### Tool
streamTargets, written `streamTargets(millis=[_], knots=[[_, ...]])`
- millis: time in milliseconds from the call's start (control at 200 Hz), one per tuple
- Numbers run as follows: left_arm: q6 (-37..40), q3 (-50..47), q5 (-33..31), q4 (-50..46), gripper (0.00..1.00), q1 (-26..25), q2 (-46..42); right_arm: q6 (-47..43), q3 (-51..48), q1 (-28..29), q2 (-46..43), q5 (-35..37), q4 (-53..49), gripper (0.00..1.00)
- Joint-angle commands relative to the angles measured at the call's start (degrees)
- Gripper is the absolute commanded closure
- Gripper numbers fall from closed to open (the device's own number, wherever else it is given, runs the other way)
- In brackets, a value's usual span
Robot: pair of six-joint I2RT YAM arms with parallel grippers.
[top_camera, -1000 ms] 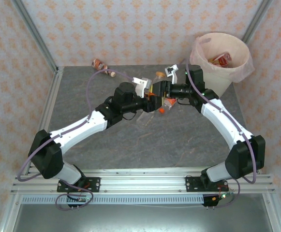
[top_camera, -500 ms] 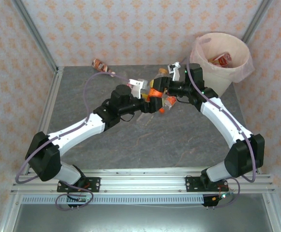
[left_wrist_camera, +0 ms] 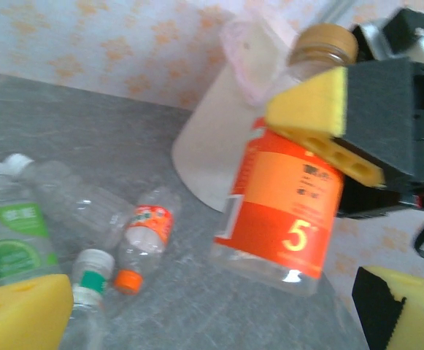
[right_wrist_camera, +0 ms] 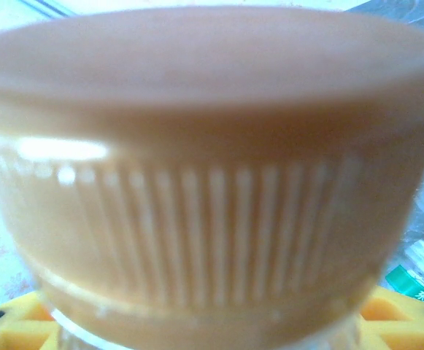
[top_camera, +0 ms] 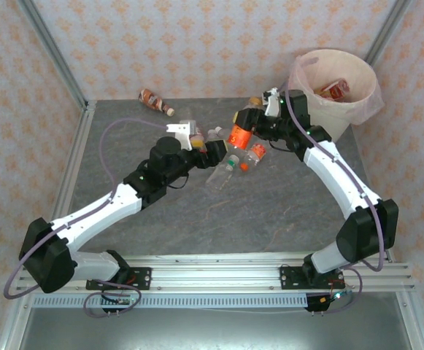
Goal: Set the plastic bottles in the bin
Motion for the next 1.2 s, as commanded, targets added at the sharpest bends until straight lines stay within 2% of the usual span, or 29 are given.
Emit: streamTargets(millis=[0, 140, 355, 475, 610, 801, 1196], knots=[[-2.4, -0.8, -11.0, -4.6, 0.00, 0.7, -1.8, -0.6, 2.7, -0.8, 0.3, 1.6, -1.2, 0.53], [-5.6, 0.4, -18.7, -12.6, 0.00, 1.3, -0.9, -1.2, 3.4, -2.5, 0.3, 1.2, -1.3, 0.54], [-10.3, 6.5, -25.0, -26.9, 0.00, 1.7, 6.0, -1.7, 6.6, -7.5, 1.6, -2.1, -0.4, 0.55], [-15.5, 14.1, -30.2, -41.4, 0.00, 2.1, 13.4, -1.9, 11.0, -10.3, 3.0, -3.1, -1.3, 0.55], [-16.7, 24.5, -30.1, -55.4, 0.00, 2.6, 23.9, -1.3, 15.8, -13.6, 4.0, -1.3, -1.7, 0.55], [-17.4, 25.9, -27.7, -55.1, 0.00, 2.2, 28.2, -1.6, 24.9, -18.4, 8.0, 3.7, -3.0, 0.54], [-17.4, 21.6, -27.8, -51.2, 0.00, 2.2, 25.1, -3.6, 46.9, -25.9, 21.8, 15.4, -10.9, 0.54]])
